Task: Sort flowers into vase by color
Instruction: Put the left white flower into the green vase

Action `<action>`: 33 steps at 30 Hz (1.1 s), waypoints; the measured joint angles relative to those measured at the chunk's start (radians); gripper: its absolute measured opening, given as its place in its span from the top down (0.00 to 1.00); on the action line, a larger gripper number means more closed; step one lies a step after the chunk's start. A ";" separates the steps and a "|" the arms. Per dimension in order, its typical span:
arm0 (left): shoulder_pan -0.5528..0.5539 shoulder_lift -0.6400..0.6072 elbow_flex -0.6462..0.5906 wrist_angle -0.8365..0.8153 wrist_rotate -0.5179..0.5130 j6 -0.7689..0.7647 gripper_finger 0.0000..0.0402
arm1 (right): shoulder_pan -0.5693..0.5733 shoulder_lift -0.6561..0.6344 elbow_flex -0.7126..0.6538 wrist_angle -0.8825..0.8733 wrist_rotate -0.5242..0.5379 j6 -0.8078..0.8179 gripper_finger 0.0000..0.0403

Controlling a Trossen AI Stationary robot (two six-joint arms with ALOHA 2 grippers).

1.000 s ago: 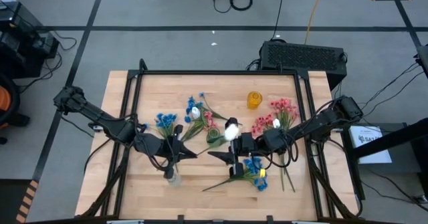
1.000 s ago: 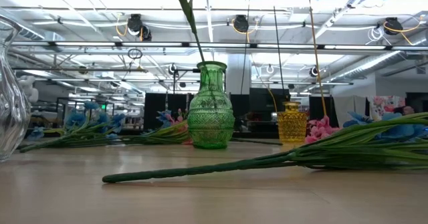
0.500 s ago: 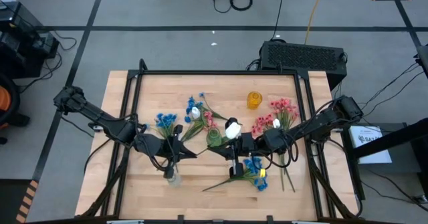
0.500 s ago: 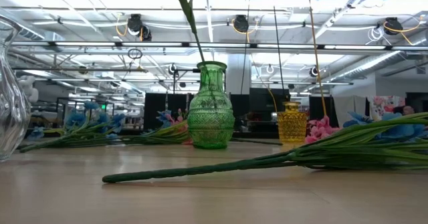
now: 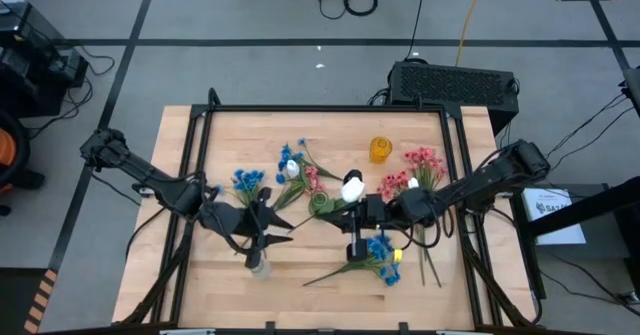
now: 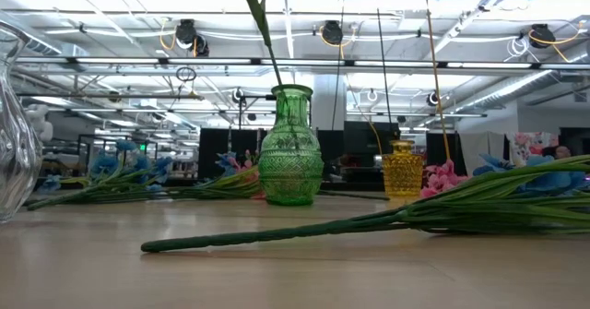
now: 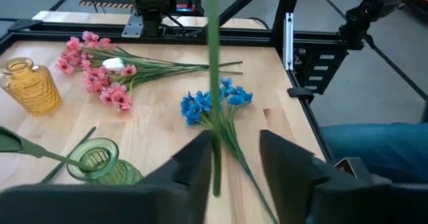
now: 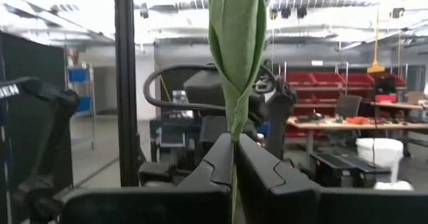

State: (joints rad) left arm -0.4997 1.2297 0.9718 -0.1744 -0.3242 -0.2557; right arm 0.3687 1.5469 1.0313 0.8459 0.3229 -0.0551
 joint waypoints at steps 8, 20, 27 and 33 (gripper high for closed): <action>-0.001 -0.017 0.000 -0.095 -0.095 -0.037 0.48 | 0.000 -0.148 0.000 -0.235 0.020 0.007 1.00; -0.005 -0.040 0.000 -0.116 -0.128 -0.026 0.48 | -0.001 -0.432 -0.359 -0.181 0.053 0.123 1.00; -0.005 -0.030 -0.001 -0.050 -0.167 0.087 0.49 | -0.027 -0.398 -0.562 0.214 0.056 0.086 1.00; 0.003 -0.031 0.000 -0.035 -0.221 0.096 0.52 | -0.078 -0.326 -0.545 0.251 0.069 0.072 1.00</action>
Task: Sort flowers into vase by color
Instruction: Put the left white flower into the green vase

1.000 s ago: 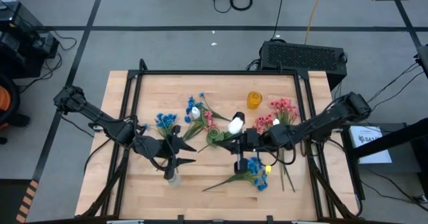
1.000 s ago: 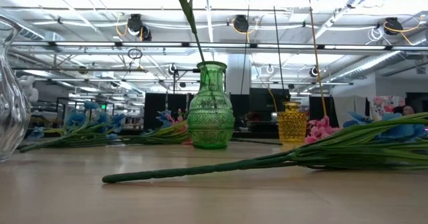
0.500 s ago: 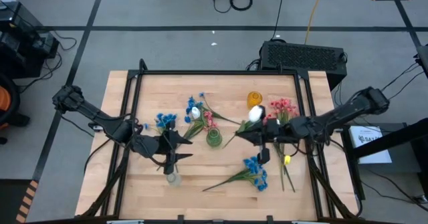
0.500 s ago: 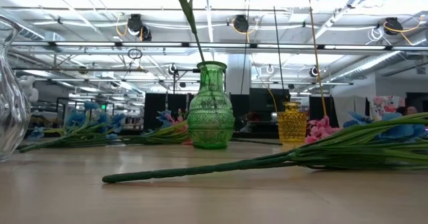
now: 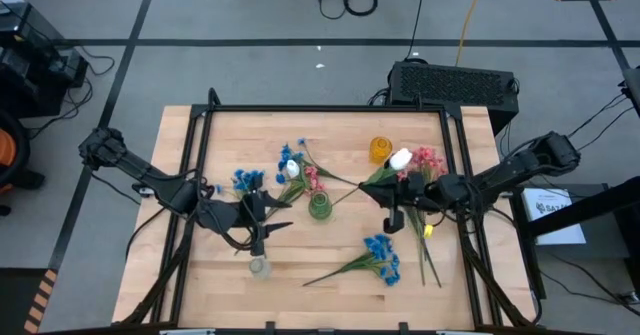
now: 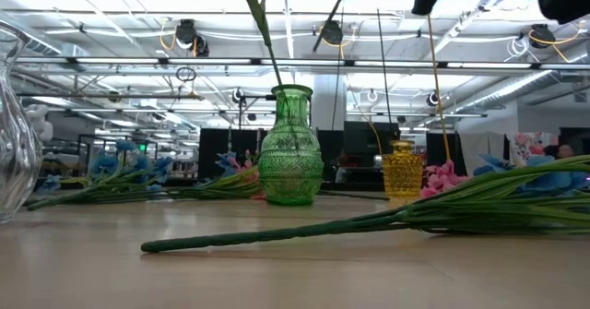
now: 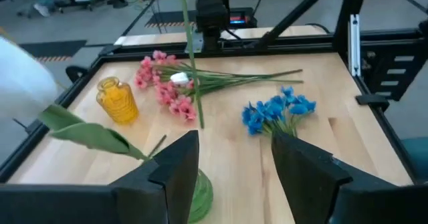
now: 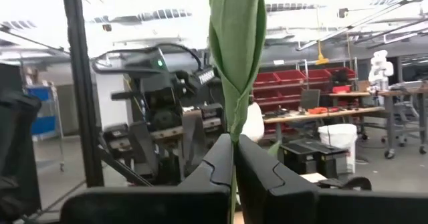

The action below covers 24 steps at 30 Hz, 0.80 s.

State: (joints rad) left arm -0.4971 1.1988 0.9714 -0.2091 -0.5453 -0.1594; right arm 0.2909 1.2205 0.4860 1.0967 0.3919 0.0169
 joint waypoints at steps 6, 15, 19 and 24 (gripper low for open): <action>0.000 0.008 0.000 -0.005 -0.002 -0.016 0.52 | -0.037 0.102 0.054 0.008 -0.005 -0.010 1.00; 0.000 0.011 0.000 -0.018 -0.002 -0.016 0.52 | -0.070 0.173 0.075 0.041 0.000 -0.029 1.00; 0.000 0.011 0.000 -0.018 -0.002 -0.016 0.52 | -0.076 0.174 0.075 0.031 0.001 -0.029 1.00; 0.000 0.011 0.000 -0.017 -0.001 -0.016 0.52 | -0.080 0.174 0.075 -0.004 0.018 -0.034 1.00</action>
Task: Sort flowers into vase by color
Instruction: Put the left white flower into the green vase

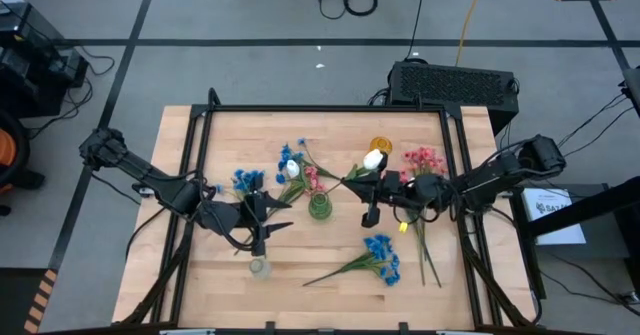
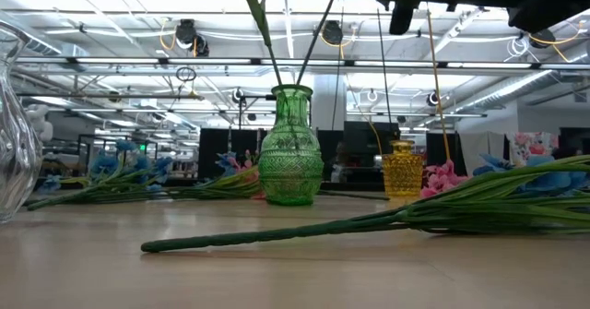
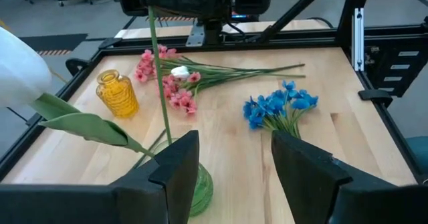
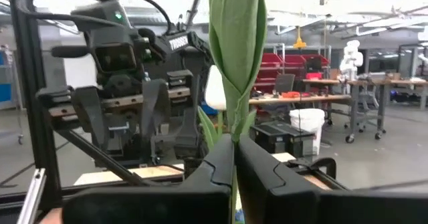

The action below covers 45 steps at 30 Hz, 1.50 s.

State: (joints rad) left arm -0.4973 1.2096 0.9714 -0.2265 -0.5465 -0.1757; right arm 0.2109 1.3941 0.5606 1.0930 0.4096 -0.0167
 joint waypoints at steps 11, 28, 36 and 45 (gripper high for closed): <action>0.000 0.000 0.000 0.000 0.003 0.000 0.52 | -0.002 0.050 0.001 0.010 0.008 0.041 1.00; 0.000 0.000 0.000 0.000 0.003 0.002 0.52 | -0.002 0.144 0.001 0.070 0.008 0.088 1.00; 0.000 0.000 0.000 0.000 0.001 0.006 0.52 | -0.009 0.143 0.001 0.037 0.006 0.089 1.00; 0.000 0.000 0.000 0.000 -0.001 0.006 0.52 | -0.023 0.143 0.001 0.023 0.007 0.137 0.96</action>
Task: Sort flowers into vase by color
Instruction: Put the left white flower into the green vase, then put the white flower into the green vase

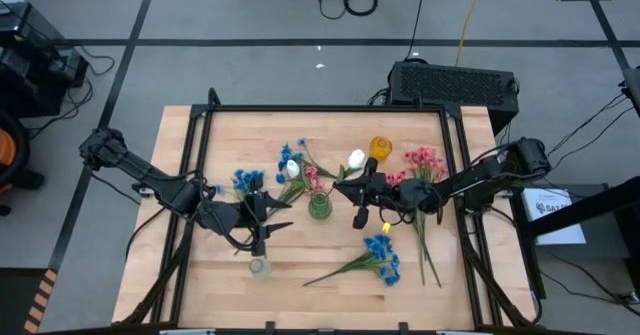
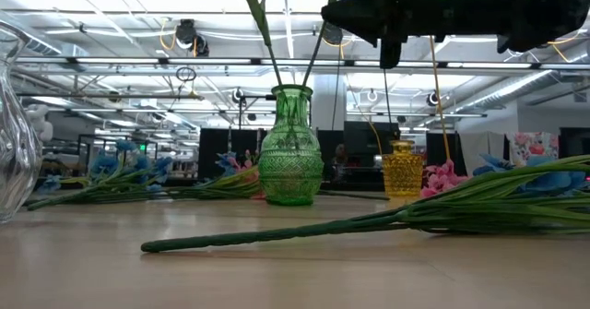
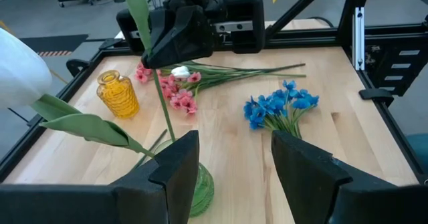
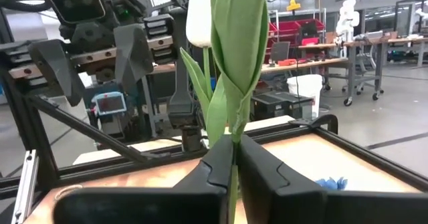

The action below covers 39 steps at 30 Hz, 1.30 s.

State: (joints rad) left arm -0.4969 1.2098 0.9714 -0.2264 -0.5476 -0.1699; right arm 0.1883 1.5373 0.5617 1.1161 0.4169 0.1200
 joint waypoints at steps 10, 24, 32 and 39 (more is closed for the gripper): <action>0.000 0.000 0.000 0.000 -0.003 -0.005 0.52 | -0.013 0.000 0.000 -0.050 -0.004 0.080 0.79; 0.000 0.000 0.000 -0.028 -0.003 -0.008 0.52 | -0.007 -0.104 0.000 -0.254 -0.007 0.159 0.50; -0.001 0.000 0.000 -0.029 -0.003 -0.008 0.52 | 0.055 -0.340 -0.001 -0.587 -0.007 0.229 0.36; -0.001 0.000 0.000 -0.027 -0.003 -0.008 0.52 | 0.137 -0.563 -0.001 -0.986 0.007 0.438 0.36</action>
State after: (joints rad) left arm -0.4980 1.2098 0.9714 -0.2533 -0.5506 -0.1783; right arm 0.3257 0.9745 0.5610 0.1303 0.4236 0.5583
